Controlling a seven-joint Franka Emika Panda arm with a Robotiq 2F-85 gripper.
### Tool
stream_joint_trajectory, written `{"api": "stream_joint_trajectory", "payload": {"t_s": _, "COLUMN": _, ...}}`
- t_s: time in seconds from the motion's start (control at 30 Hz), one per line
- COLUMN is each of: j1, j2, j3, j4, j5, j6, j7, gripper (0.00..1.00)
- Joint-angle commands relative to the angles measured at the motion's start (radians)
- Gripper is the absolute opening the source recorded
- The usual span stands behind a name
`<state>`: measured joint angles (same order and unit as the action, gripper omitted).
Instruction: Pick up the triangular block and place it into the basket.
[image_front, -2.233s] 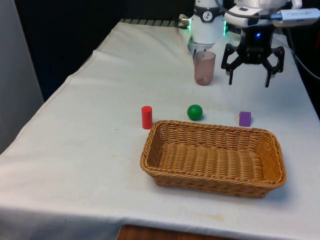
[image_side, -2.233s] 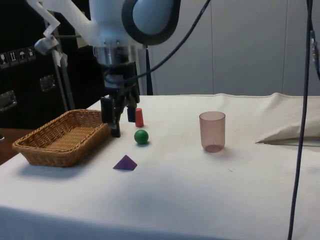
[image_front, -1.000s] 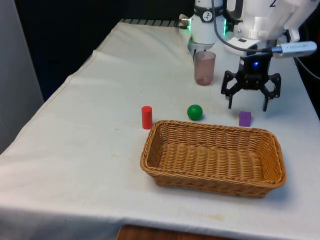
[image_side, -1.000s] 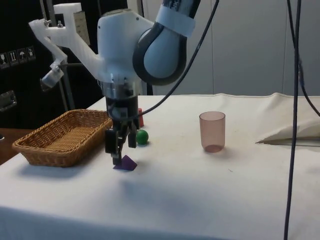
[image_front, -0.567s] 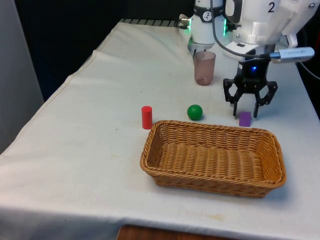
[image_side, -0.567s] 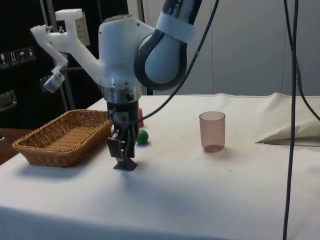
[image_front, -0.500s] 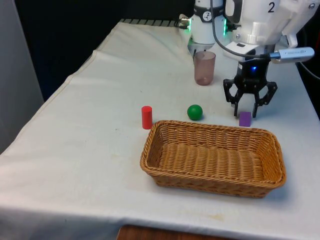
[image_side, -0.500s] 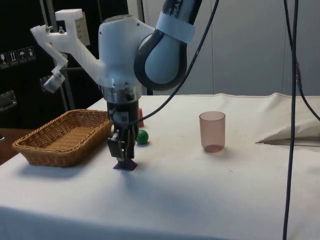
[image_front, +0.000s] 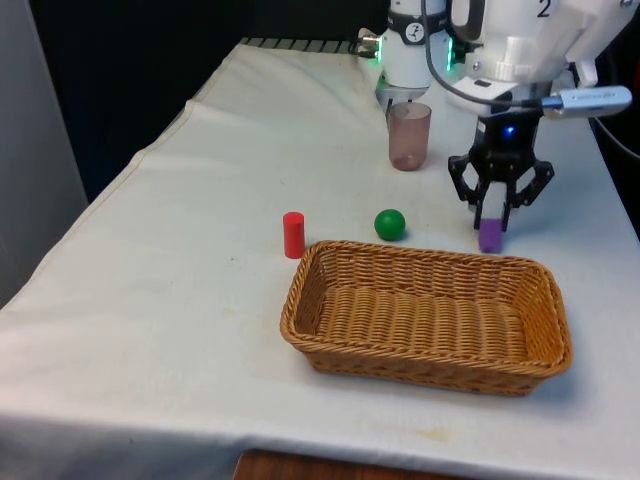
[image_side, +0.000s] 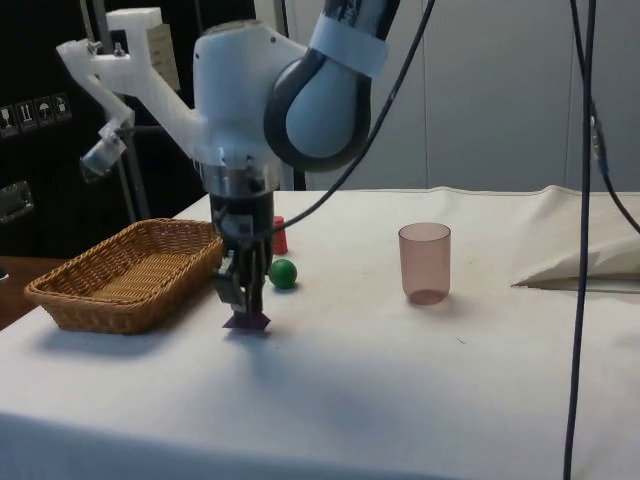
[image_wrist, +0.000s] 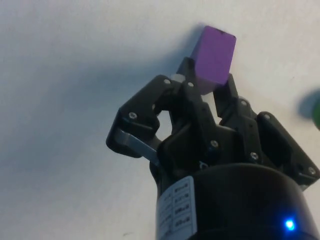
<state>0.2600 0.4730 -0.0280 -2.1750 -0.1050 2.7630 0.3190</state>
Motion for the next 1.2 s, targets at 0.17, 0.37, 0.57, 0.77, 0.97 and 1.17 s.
{"api": "stream_joint_trajectory", "payload": {"t_s": 0.17, "j1": 0.002, "j2": -0.063, "j3": -0.001, "j4": -0.002, "j5": -0.001, "j6": -0.071, "j7": 0.004, "gripper": 0.33}}
{"api": "stream_joint_trajectory", "payload": {"t_s": 0.37, "j1": 0.002, "j2": -0.102, "j3": -0.002, "j4": 0.002, "j5": -0.003, "j6": -0.113, "j7": 0.003, "gripper": 0.33}}
{"api": "stream_joint_trajectory", "payload": {"t_s": 0.57, "j1": 0.003, "j2": -0.141, "j3": -0.004, "j4": 0.011, "j5": -0.006, "j6": -0.158, "j7": 0.003, "gripper": 0.33}}
{"api": "stream_joint_trajectory", "payload": {"t_s": 0.77, "j1": 0.004, "j2": -0.171, "j3": -0.006, "j4": 0.027, "j5": -0.012, "j6": -0.205, "j7": 0.006, "gripper": 0.33}}
{"api": "stream_joint_trajectory", "payload": {"t_s": 0.97, "j1": 0.002, "j2": -0.173, "j3": -0.011, "j4": 0.071, "j5": -0.016, "j6": -0.249, "j7": 0.005, "gripper": 0.33}}
{"api": "stream_joint_trajectory", "payload": {"t_s": 1.17, "j1": 0.000, "j2": -0.157, "j3": -0.018, "j4": 0.139, "j5": -0.019, "j6": -0.298, "j7": 0.000, "gripper": 0.33}}
